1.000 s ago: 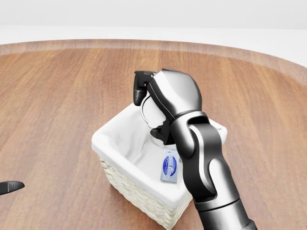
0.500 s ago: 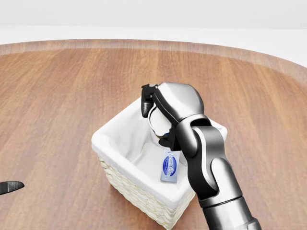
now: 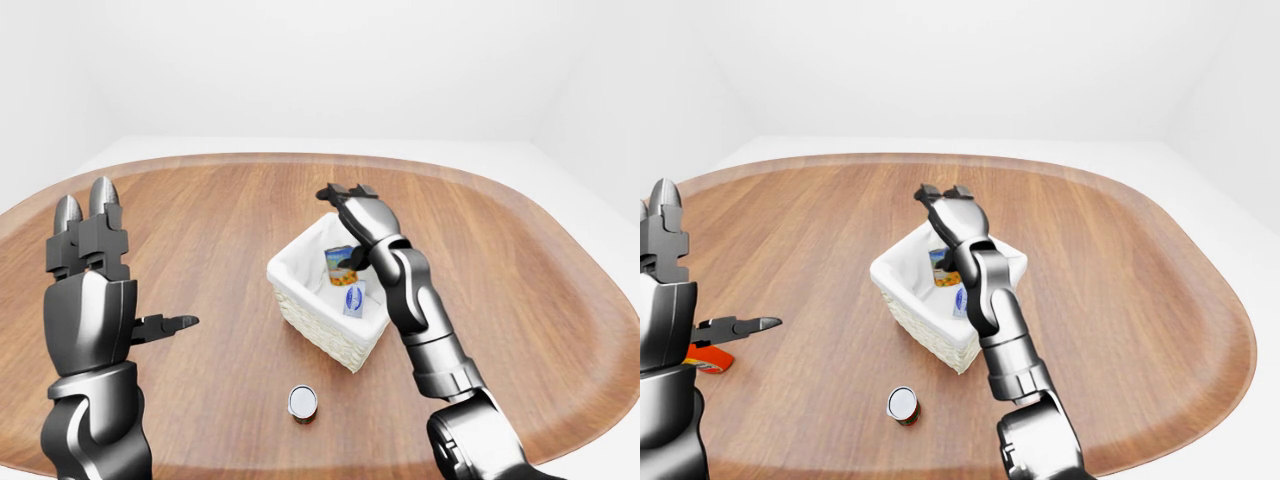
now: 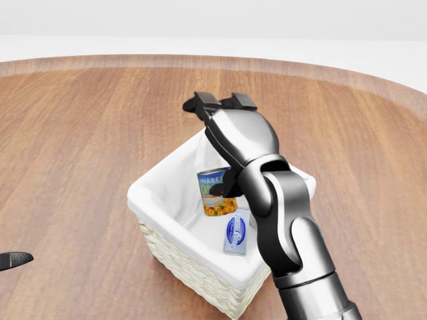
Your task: Pick up the alphabet soup and the cream cheese box, and put them in the basket.
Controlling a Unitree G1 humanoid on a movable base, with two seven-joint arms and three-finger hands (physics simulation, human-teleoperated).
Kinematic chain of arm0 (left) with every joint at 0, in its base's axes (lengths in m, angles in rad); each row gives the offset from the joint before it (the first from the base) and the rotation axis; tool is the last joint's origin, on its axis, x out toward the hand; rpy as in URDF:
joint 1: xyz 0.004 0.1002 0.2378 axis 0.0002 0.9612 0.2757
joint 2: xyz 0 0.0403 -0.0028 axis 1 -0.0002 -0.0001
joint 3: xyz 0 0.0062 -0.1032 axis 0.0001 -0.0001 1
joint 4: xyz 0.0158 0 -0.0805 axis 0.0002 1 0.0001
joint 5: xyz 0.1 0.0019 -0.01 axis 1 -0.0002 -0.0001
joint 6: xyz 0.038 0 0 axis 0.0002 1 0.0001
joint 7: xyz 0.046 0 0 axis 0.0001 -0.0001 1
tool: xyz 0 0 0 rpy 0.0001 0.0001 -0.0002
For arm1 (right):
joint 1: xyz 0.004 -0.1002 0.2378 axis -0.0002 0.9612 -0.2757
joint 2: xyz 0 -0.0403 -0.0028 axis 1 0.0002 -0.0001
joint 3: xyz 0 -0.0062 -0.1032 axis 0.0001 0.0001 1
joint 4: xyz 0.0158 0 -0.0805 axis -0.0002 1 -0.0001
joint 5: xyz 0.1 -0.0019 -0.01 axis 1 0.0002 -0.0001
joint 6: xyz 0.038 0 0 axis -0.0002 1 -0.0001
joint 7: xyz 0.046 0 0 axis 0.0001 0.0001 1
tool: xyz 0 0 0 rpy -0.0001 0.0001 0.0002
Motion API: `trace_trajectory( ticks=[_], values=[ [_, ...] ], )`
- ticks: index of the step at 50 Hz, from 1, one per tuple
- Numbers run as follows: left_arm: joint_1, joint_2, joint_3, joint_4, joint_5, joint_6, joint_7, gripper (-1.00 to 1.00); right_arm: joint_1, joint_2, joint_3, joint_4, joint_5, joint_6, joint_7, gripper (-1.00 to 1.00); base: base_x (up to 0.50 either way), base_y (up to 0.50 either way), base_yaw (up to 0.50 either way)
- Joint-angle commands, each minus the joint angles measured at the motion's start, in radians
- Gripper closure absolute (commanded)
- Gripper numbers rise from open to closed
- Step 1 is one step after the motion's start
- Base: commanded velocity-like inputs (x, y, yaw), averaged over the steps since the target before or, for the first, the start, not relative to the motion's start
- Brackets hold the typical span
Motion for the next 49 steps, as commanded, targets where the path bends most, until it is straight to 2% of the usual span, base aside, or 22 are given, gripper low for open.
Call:
trace_trajectory(
  ticks=[1, 24, 27, 34, 37, 39, 41, 45, 46, 48, 49],
  values=[
    [-0.001, -0.001, 0.003, -0.007, -0.006, 0.001, -0.003, -1.00, 0.000, -0.003, -0.002, -0.041, -0.005, 0.000, 0.018, -1.00, 0.00, 0.00, 0.00],
    [-0.001, 0.001, -0.001, 0.012, -0.002, -0.005, 0.009, -1.00, -0.054, -0.013, -0.020, -0.122, -0.068, 0.000, 0.081, -1.00, 0.00, 0.00, 0.00],
    [-0.001, 0.002, -0.003, 0.022, 0.000, -0.010, 0.017, -1.00, -0.076, -0.016, -0.032, -0.133, -0.057, 0.000, 0.041, -1.00, 0.00, 0.00, 0.00],
    [0.002, 0.000, -0.001, 0.005, -0.002, -0.004, 0.006, -1.00, -0.093, -0.013, -0.042, -0.147, -0.012, 0.000, -0.053, -1.00, 0.00, 0.00, 0.00],
    [0.003, 0.000, 0.000, 0.013, -0.003, -0.011, 0.013, -1.00, -0.099, -0.010, -0.047, -0.152, 0.022, 0.000, -0.108, -1.00, 0.00, 0.00, 0.00],
    [0.003, -0.002, 0.002, -0.007, -0.004, -0.001, -0.004, -1.00, -0.107, -0.006, -0.051, -0.160, 0.045, 0.000, -0.155, -1.00, 0.00, 0.00, 0.00],
    [0.004, -0.001, 0.001, 0.009, -0.003, -0.011, 0.010, -1.00, -0.118, -0.004, -0.061, -0.158, 0.084, 0.000, -0.216, -1.00, 0.00, 0.00, 0.00],
    [0.005, -0.003, 0.002, 0.007, -0.002, -0.012, 0.009, -1.00, -0.138, -0.012, -0.077, -0.124, 0.181, 0.000, -0.330, -1.00, 0.00, 0.00, 0.00],
    [0.007, -0.005, 0.002, -0.010, -0.001, -0.004, -0.003, -1.00, -0.144, -0.013, -0.081, -0.113, 0.208, 0.000, -0.365, -1.00, 0.00, 0.00, 0.00],
    [0.006, -0.004, 0.001, 0.004, 0.000, -0.011, 0.008, -1.00, -0.149, -0.019, -0.075, -0.102, 0.239, 0.000, -0.396, -1.00, 0.00, 0.00, 0.00],
    [0.007, -0.005, 0.002, -0.010, 0.000, -0.004, -0.003, -1.00, -0.150, -0.020, -0.073, -0.097, 0.250, 0.000, -0.423, -1.00, 0.00, 0.00, 0.00]
  ],
)
